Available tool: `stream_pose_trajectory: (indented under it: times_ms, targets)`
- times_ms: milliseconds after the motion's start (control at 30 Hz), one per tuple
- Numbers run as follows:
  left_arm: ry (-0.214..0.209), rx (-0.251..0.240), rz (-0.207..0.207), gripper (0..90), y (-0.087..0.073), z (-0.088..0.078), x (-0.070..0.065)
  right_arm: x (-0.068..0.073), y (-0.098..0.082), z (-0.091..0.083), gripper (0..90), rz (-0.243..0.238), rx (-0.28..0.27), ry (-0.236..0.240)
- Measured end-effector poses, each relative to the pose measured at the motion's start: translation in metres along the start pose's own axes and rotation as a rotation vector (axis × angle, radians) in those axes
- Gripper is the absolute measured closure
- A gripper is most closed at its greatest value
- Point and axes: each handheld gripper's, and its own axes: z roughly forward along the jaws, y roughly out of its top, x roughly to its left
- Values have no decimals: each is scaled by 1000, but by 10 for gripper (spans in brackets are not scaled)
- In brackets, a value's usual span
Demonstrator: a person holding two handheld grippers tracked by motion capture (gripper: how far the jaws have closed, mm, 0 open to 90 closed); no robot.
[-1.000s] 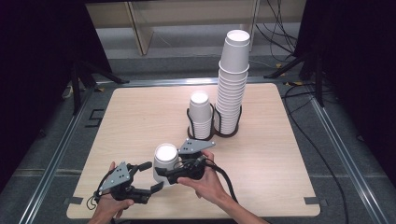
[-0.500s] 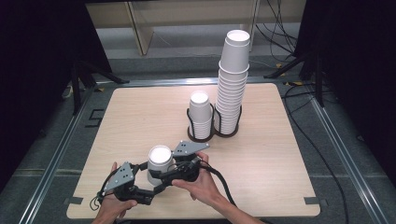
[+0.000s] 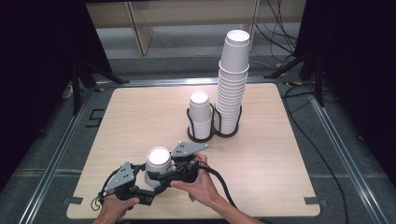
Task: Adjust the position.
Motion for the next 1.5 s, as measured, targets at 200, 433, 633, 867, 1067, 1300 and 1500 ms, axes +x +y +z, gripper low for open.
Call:
stream_pose_trajectory:
  times_ms: [200,433,633,867,1067,1300,1500]
  targets:
    - [9,-4,20,128,1,-2,-1,0,0,0,181,-1,-1,-1]
    - [7,6,59,154,2,-5,-2,-2,2,-1,166,-15,-5,26]
    - [5,4,73,159,3,-7,-2,-2,6,-3,153,2,34,50]
    - [10,48,115,160,2,-7,-2,-2,19,-10,154,-81,109,45]
    - [0,104,164,160,0,-6,-5,-5,32,-23,154,-199,254,76]
    - [-15,152,200,160,-3,-3,-9,-8,36,-28,156,-225,316,114]
    - [-39,181,221,160,-4,-1,-14,-4,35,-26,165,-204,370,130]
